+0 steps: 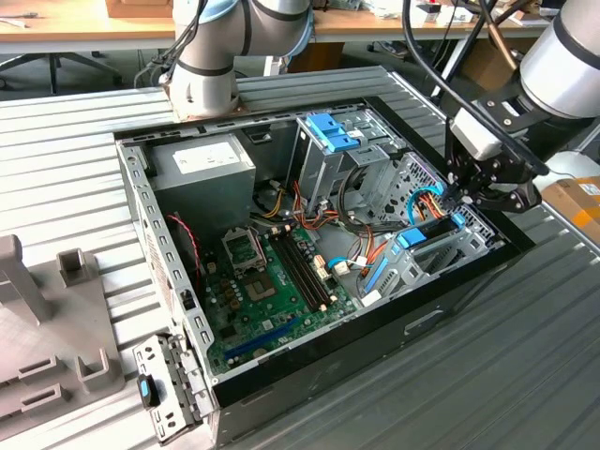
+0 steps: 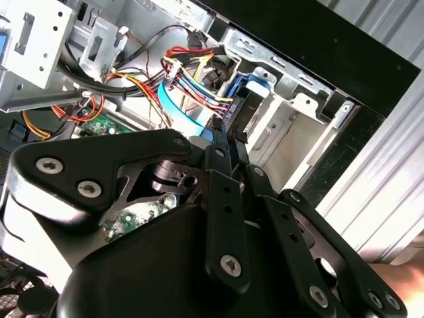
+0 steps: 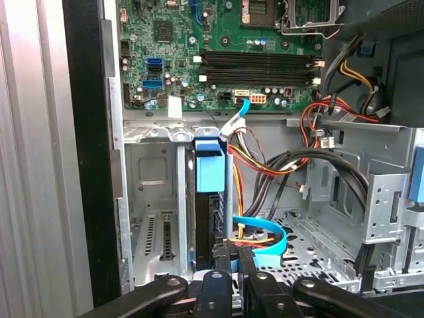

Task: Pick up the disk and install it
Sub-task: 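Insert the second disk wire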

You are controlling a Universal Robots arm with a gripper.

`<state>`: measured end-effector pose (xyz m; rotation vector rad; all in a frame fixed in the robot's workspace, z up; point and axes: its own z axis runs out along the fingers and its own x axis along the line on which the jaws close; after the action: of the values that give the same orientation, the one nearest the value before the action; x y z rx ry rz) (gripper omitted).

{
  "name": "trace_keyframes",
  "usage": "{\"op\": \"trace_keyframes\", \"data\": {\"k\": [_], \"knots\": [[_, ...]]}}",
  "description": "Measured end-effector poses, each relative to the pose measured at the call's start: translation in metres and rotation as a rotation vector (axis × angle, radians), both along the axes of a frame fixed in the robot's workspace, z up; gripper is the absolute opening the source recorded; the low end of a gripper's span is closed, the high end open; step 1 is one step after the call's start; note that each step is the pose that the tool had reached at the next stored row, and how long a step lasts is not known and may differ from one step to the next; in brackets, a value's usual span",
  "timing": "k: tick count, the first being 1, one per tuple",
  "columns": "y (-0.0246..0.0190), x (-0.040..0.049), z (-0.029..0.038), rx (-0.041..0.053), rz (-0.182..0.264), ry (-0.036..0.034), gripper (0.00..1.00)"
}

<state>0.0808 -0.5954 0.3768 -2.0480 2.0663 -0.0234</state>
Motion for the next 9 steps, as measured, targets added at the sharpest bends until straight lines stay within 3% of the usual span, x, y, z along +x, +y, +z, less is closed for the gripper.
{"op": "trace_keyframes", "data": {"k": [4, 9], "knots": [[-0.0029, -0.0026, -0.0022, 0.0146, 0.005, -0.0115, 0.17], [-0.0039, -0.004, -0.0056, 0.0169, 0.005, -0.0126, 0.17]]}}
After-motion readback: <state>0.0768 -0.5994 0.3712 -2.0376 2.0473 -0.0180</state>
